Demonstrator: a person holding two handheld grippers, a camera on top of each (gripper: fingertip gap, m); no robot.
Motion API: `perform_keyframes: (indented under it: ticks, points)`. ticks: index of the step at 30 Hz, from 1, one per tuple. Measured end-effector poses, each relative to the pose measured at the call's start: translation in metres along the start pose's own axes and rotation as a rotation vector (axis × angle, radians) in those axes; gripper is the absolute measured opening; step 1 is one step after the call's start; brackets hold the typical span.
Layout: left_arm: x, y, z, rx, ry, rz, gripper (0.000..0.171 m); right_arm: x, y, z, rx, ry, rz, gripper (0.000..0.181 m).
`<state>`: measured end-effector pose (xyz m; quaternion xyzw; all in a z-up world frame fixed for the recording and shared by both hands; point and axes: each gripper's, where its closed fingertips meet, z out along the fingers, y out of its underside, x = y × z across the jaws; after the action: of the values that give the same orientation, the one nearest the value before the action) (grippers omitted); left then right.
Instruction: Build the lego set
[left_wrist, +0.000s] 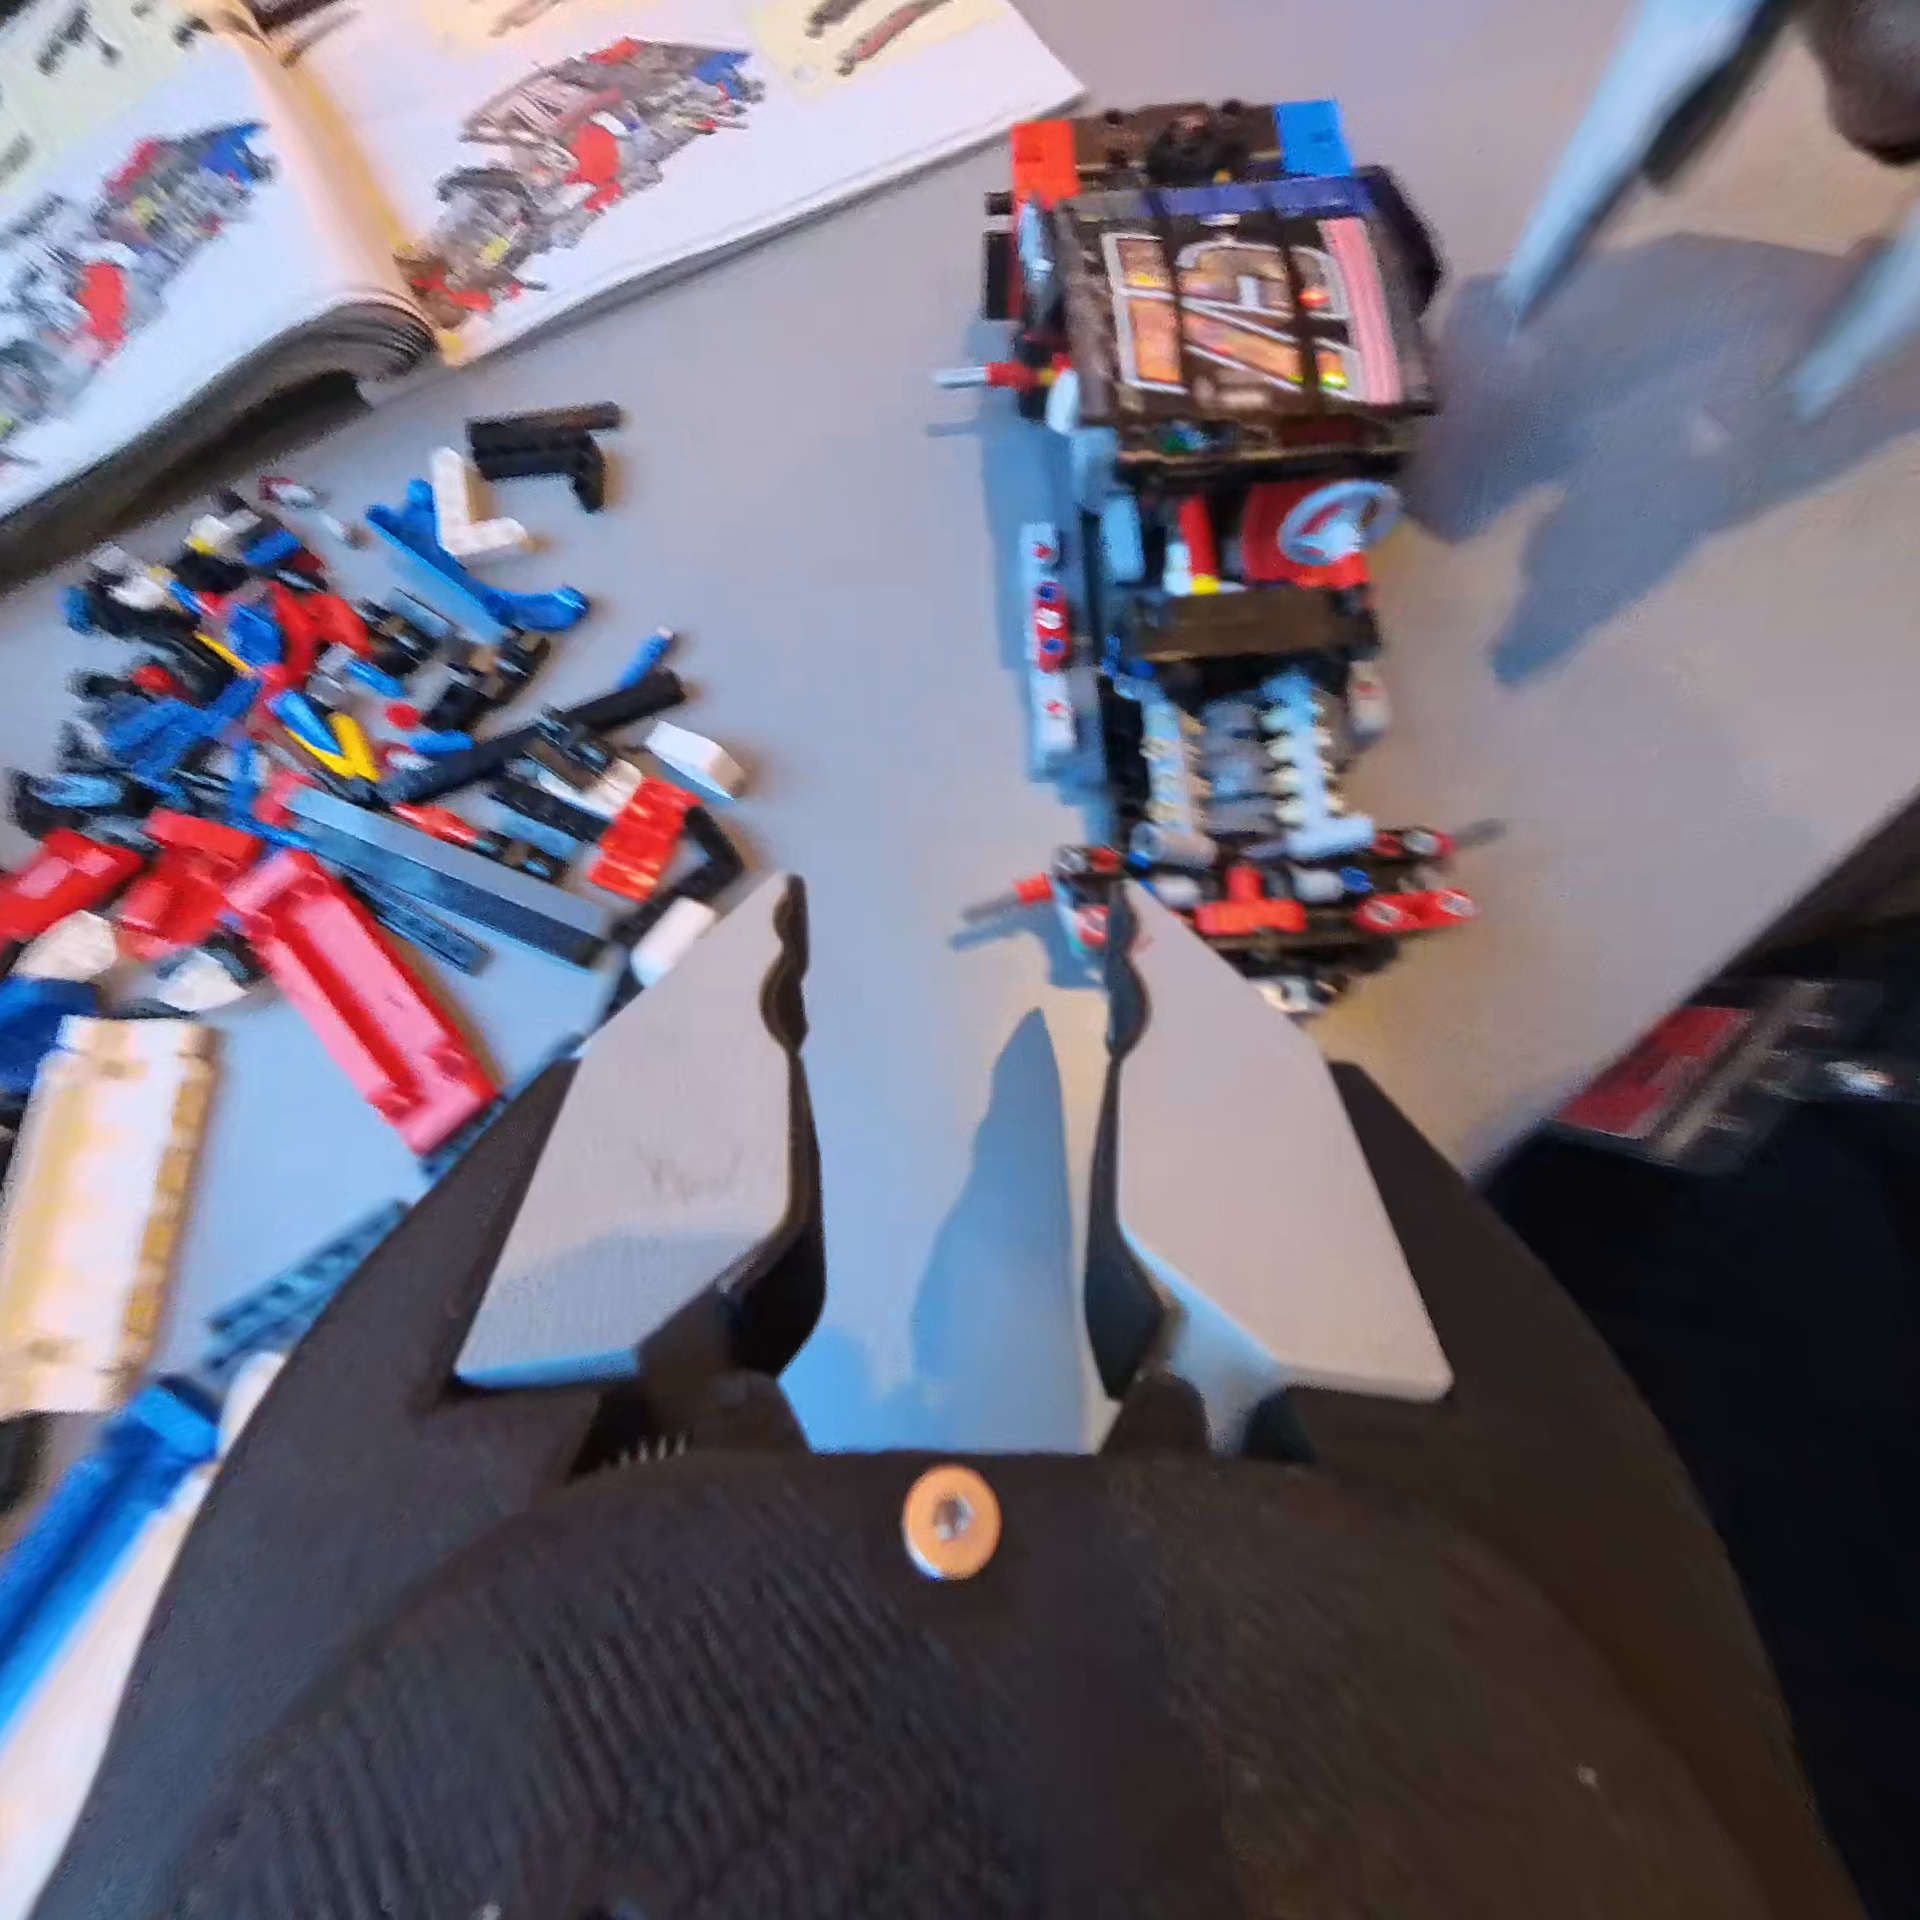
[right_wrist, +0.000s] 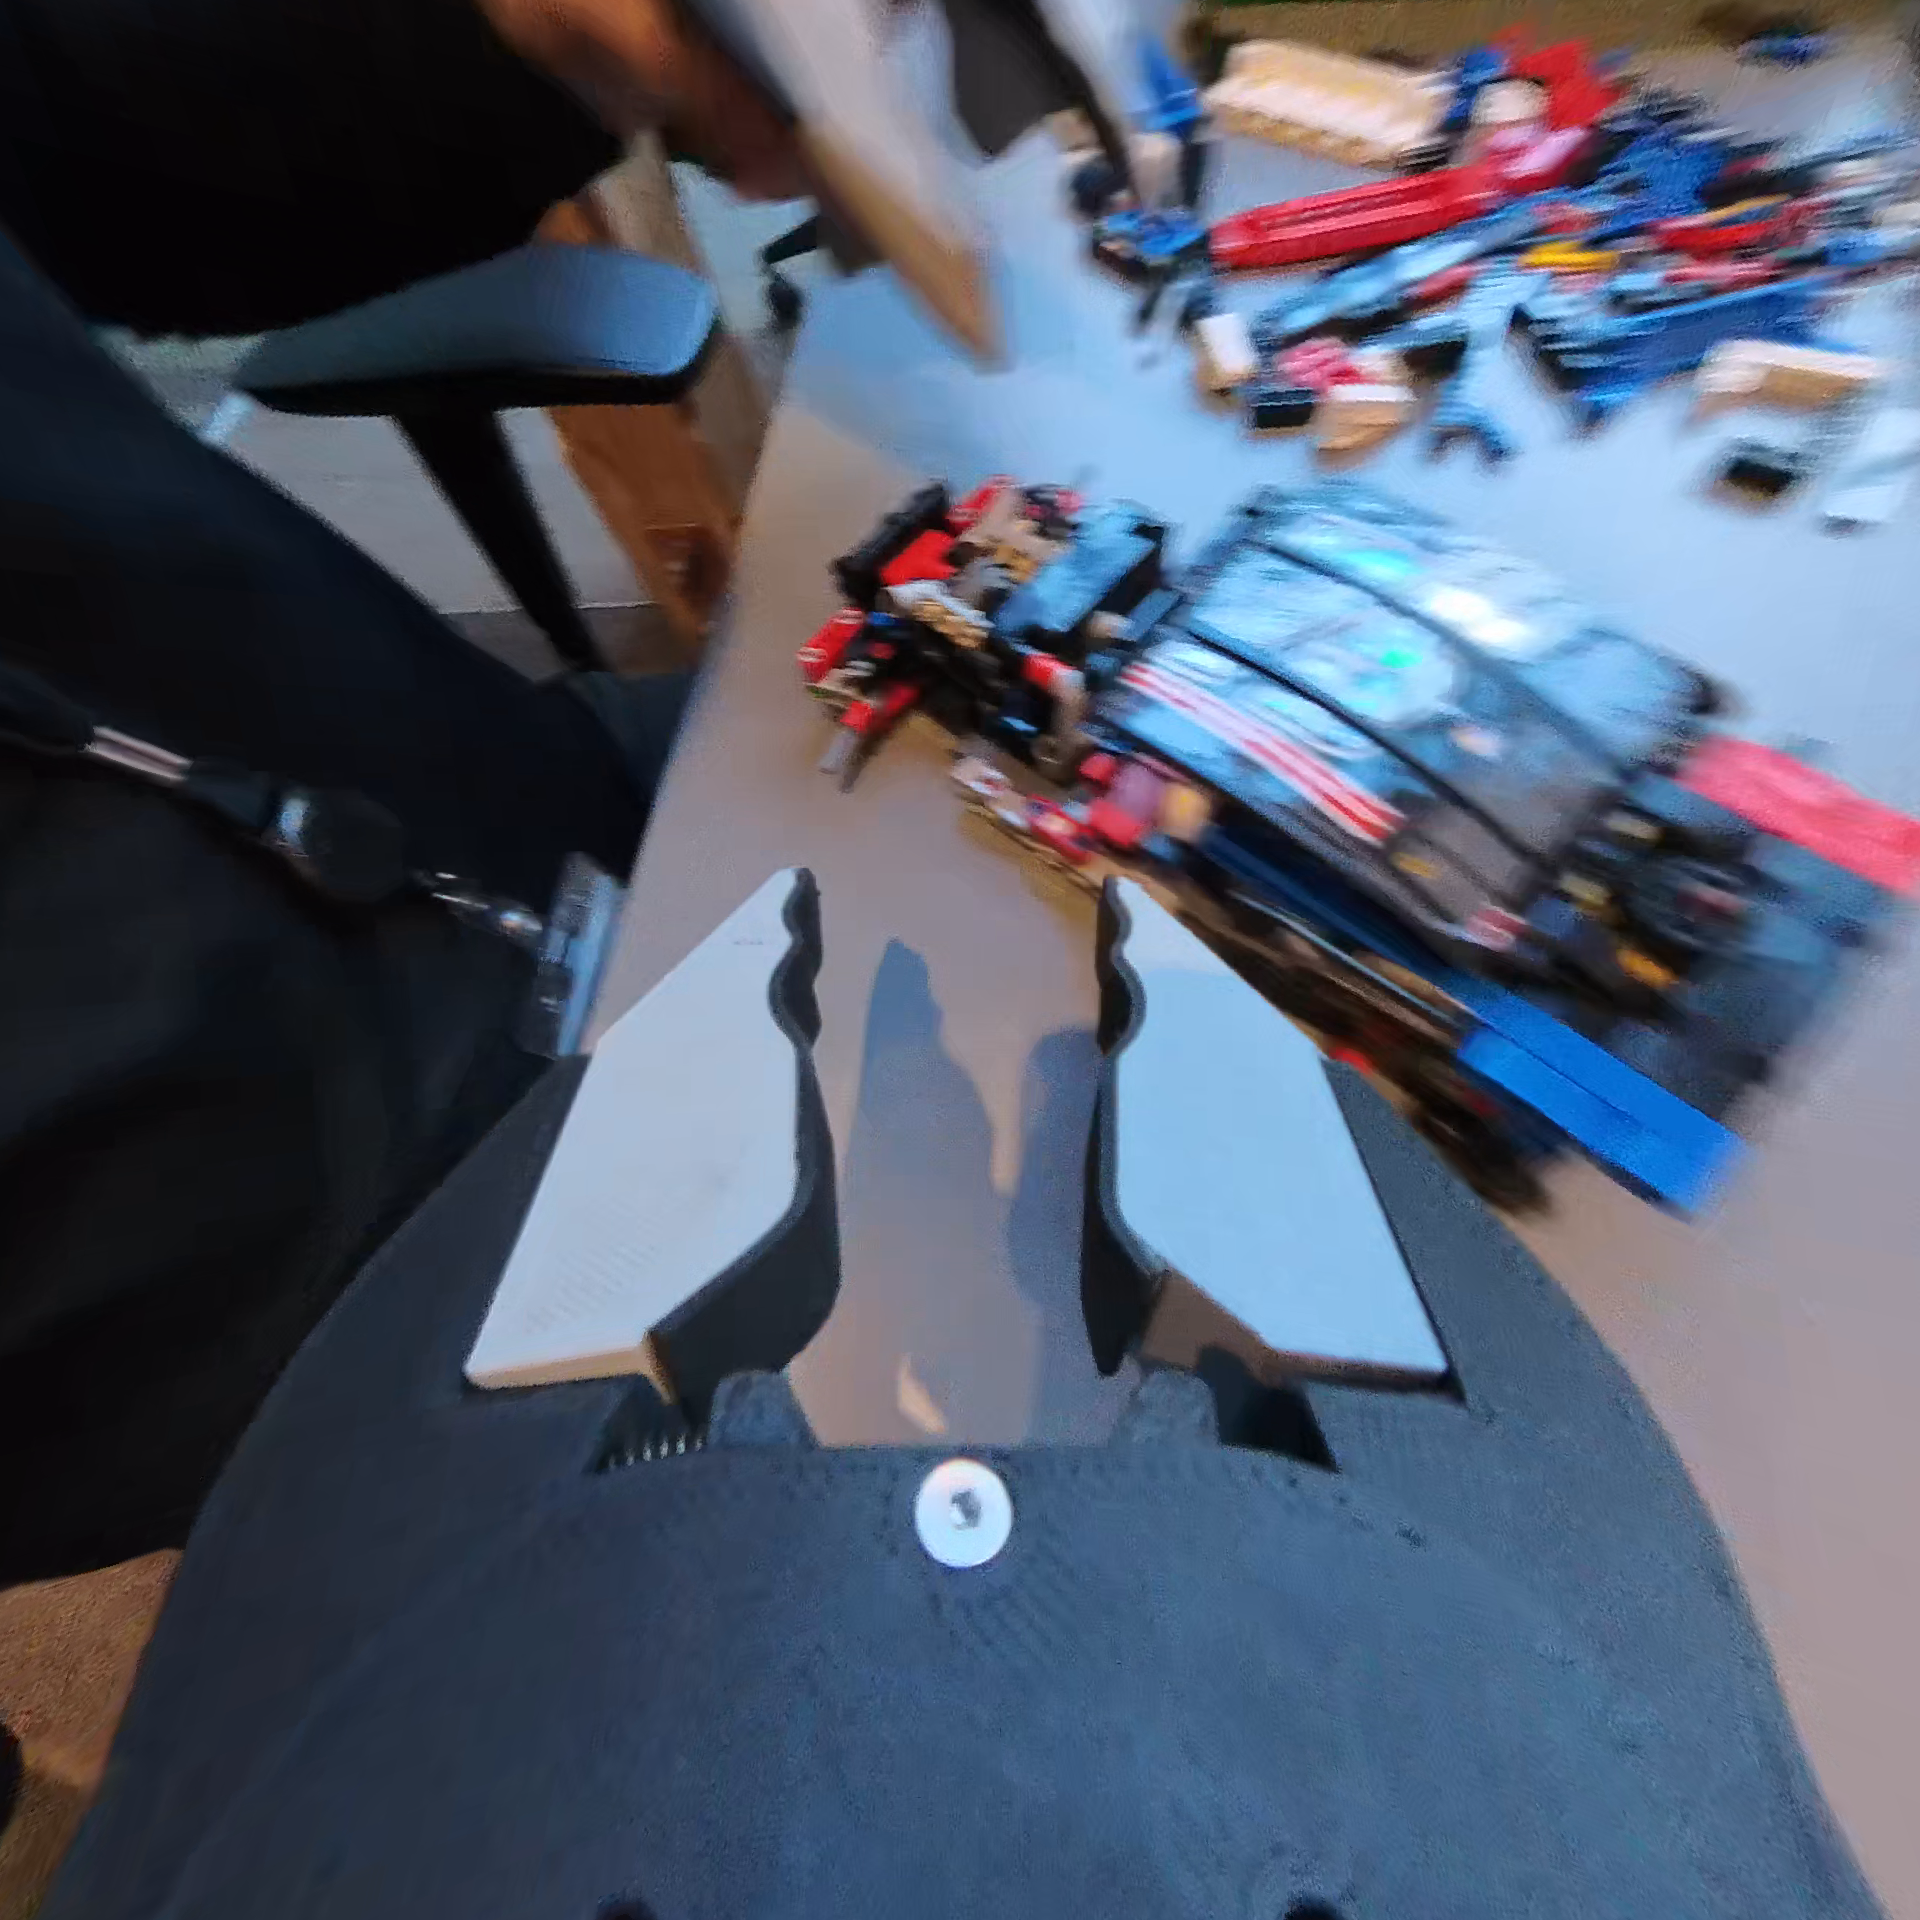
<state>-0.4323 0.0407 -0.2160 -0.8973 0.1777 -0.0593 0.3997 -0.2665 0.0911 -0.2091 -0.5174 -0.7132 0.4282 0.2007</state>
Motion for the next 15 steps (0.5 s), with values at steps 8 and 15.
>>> perform_keyframes:
  ticks: [8,15]
  points:
    - [0.059,0.045,0.006,-0.047,0.116,-0.103,0.072,0.097,0.023,-0.043,0.022,0.094,0.125,0.075]
    - [0.072,0.049,0.023,-0.082,0.139,-0.043,0.065,0.093,0.018,-0.01,0.035,-0.103,0.189,0.077]
